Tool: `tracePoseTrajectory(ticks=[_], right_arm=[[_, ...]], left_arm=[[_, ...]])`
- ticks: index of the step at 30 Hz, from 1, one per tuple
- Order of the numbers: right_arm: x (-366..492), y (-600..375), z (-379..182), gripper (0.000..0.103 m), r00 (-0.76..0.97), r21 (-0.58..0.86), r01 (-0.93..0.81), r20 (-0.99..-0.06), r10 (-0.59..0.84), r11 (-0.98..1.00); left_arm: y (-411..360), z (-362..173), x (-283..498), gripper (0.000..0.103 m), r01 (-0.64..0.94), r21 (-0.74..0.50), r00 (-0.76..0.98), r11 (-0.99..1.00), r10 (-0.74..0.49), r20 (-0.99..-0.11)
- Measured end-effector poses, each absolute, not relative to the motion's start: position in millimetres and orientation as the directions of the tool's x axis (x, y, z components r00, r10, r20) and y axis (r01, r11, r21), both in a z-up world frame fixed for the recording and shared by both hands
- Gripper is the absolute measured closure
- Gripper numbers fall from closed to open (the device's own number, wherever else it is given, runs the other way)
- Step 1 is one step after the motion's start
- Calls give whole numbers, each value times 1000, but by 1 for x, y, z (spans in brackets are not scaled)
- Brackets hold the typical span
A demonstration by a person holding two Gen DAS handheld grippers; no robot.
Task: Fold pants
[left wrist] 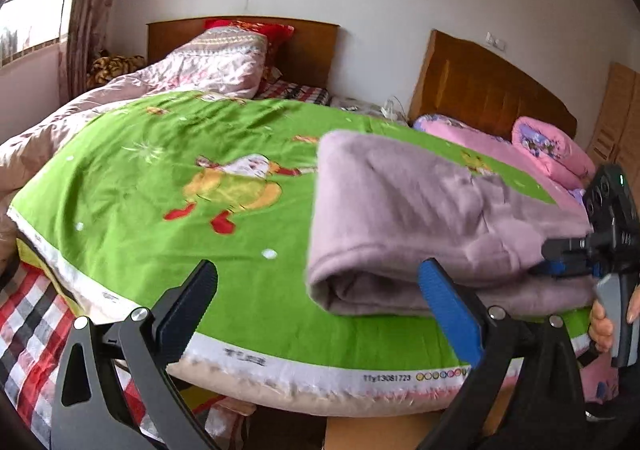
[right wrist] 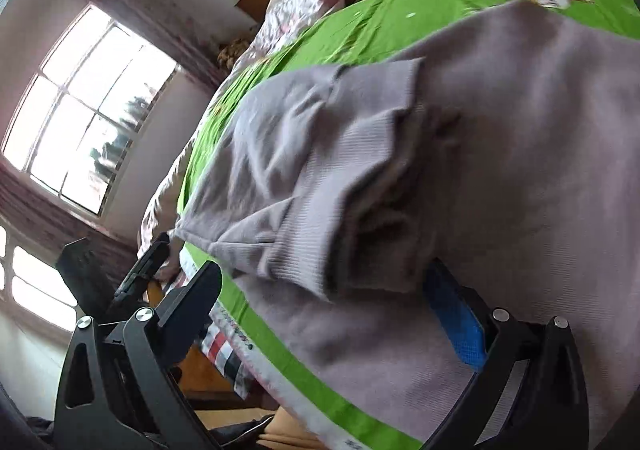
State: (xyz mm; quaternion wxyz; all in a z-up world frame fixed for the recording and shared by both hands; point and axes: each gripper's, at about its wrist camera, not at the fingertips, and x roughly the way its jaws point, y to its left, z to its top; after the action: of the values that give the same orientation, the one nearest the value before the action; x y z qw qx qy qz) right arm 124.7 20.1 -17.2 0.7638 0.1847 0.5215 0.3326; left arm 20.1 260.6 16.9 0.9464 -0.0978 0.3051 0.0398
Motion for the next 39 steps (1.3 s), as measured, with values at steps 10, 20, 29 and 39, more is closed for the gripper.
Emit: tracePoseTrajectory(ticks=[10,20,29,39], right_arm=[[134,33,-27,73,353,625,-289,-635,688,725],[124,52,44,79,494,501,-464,-539,683,731],[98,5,121,87,658,390,-539,-358,662,747],[87,-70,-23,87,569,522,-266,-594,569,811]], left_arm=[[245,-7,17,2,-81,-87,783,993,9,-621],[249,-4,52,2,-109,-108,731,988,6,-682],[274,-9,80,1,-252,-156,674,955,57,-737],[242,-25,82,1,-211,-26,639,977,118,-760]])
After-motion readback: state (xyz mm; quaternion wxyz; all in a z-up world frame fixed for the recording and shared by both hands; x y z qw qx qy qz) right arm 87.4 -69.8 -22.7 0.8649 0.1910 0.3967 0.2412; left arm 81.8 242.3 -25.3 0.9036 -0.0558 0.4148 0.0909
